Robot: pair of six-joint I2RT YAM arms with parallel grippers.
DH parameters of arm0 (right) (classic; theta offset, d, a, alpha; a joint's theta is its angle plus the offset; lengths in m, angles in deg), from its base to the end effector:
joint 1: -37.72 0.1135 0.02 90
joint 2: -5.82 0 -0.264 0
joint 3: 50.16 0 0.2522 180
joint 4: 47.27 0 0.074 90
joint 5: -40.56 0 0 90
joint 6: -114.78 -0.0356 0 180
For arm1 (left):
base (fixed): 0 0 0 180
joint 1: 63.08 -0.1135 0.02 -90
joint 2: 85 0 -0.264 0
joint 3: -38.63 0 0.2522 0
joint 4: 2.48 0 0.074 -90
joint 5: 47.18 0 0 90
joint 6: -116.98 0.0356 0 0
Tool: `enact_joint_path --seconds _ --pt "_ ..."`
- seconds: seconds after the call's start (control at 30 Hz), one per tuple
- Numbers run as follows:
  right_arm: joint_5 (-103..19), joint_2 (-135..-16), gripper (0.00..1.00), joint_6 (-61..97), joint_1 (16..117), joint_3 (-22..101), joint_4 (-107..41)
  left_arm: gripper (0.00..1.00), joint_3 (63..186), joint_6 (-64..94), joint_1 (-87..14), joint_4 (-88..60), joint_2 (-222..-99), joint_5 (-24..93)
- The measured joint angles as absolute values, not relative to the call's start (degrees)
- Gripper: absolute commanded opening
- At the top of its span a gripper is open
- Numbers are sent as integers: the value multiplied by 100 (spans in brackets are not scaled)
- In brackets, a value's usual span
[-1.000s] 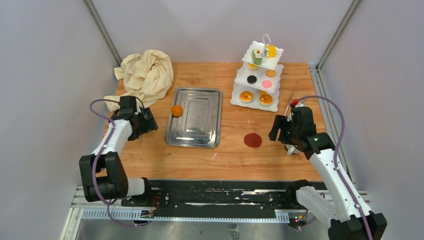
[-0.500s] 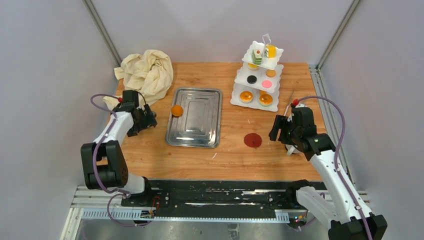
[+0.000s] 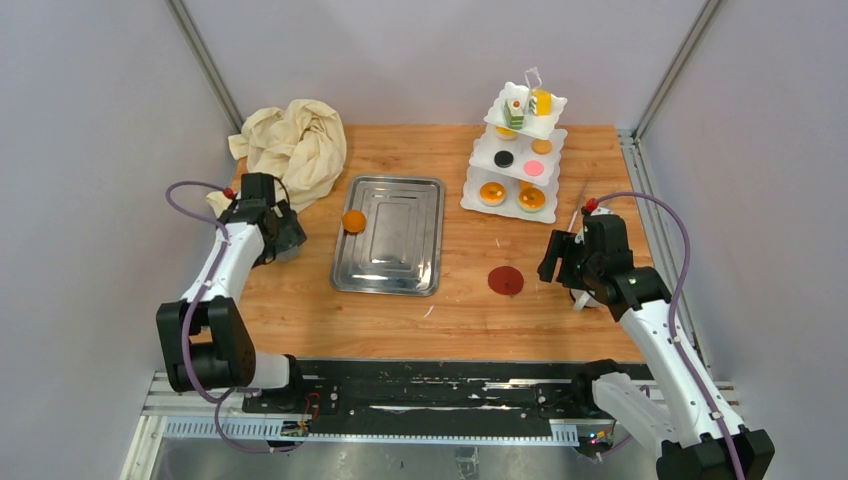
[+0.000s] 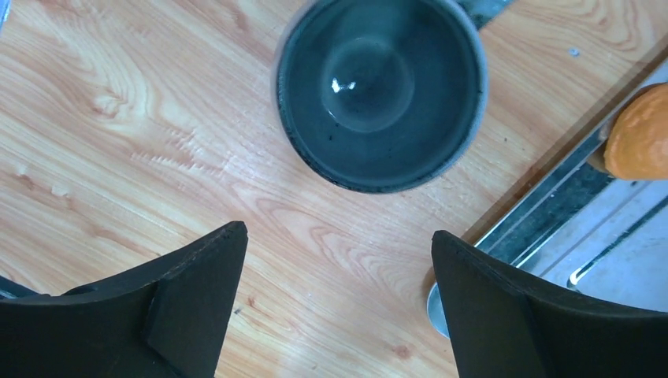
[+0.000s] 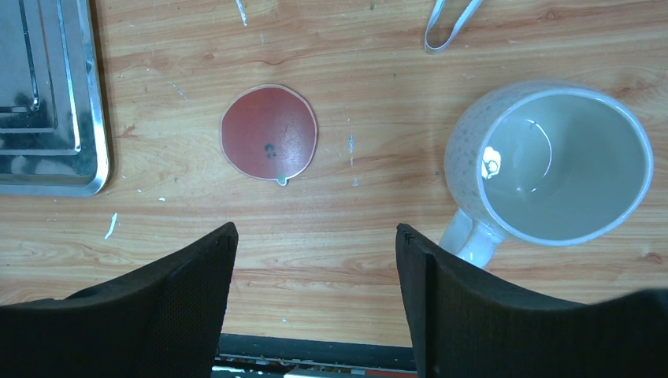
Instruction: Serve the afternoon tea
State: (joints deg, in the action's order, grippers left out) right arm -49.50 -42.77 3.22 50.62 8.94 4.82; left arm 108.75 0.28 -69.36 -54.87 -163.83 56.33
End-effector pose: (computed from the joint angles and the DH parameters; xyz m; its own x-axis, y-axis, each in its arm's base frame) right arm 0.1709 0.0391 0.2848 -0.6834 0.2205 -0.6959 0.0308 0.9612 0.2742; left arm 0.2681 0.0379 0.2392 -0.6792 -0.5143 -0.5236 -0.5863 0.8094 -0.0344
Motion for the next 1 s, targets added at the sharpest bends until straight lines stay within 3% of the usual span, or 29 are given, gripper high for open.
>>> enact_joint_path --seconds 0.27,0.53,0.83,1.0 --pt "-4950 -4277 72 322 5062 894 482 92 11332 201 -6716 -5666 -15858 5712" --pt "-4969 -4262 72 322 5062 894 493 94 12184 677 -6344 -5668 -16350 5961" --pt "-5015 -4197 72 322 5062 894 585 92 13518 1257 -6342 -5813 -17889 6180" --pt "-5098 -4142 72 326 5062 894 659 86 14068 1528 -6342 -5904 -18761 6313"
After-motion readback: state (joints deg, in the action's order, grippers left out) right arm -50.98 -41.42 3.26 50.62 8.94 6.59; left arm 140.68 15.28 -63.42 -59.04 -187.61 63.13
